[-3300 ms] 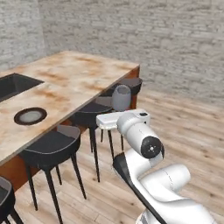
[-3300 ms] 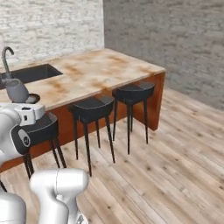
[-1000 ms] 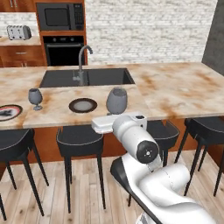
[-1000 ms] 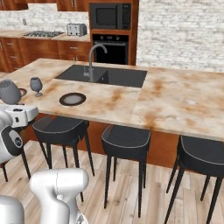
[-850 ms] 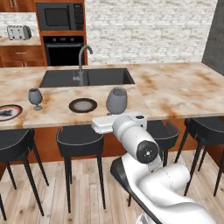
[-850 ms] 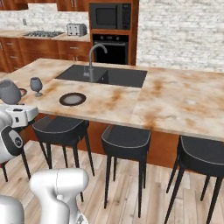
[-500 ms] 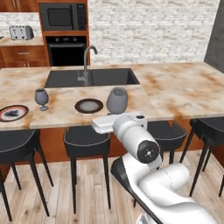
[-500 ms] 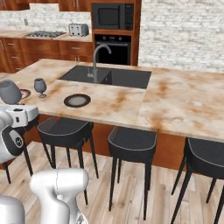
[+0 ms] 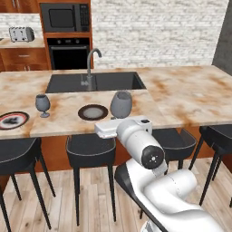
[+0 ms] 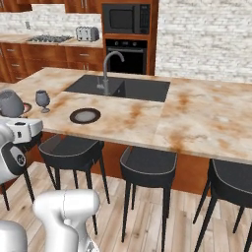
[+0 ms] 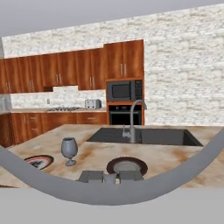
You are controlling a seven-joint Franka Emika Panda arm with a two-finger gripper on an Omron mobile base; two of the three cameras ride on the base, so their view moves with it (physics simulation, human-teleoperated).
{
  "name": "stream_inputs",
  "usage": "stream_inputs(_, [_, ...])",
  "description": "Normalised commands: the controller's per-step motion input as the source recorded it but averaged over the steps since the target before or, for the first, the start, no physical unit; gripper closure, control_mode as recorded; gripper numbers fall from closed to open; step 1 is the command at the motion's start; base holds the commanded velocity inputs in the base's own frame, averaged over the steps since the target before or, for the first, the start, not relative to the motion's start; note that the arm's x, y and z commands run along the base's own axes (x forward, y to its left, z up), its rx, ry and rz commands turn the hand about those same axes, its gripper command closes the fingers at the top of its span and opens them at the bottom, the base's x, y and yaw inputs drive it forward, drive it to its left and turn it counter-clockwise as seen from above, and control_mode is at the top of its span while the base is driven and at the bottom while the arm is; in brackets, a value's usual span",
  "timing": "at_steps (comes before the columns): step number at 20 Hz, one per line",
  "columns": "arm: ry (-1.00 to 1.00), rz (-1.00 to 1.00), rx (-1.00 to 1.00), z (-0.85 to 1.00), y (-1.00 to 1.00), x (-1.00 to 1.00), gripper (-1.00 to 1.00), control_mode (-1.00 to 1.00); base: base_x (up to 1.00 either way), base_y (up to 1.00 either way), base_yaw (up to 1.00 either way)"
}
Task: Retrieve the wine glasses from the counter and place one next to each plate.
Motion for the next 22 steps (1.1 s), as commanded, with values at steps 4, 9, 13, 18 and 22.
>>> stream_inputs(4, [0.0,0.0,0.0,0.0,0.0,0.0,1.0,1.0,0.06,0.0,0.0])
stream_inputs(9, [0.02,0.0,0.01,0.0,-0.11,0.1,1.0,-1.0,0.15,-0.02,0.0])
stream_inputs(13, [0.1,0.0,0.11,0.0,-0.38,0.33,1.0,-1.0,0.0,0.0,0.0])
stream_inputs(18, [0.11,-0.04,0.02,-0.01,-0.1,0.39,1.0,-1.0,0.0,0.0,0.0])
stream_inputs(22, [0.15,-0.1,0.0,-0.03,0.0,0.44,1.0,-1.0,0.0,0.0,0.0])
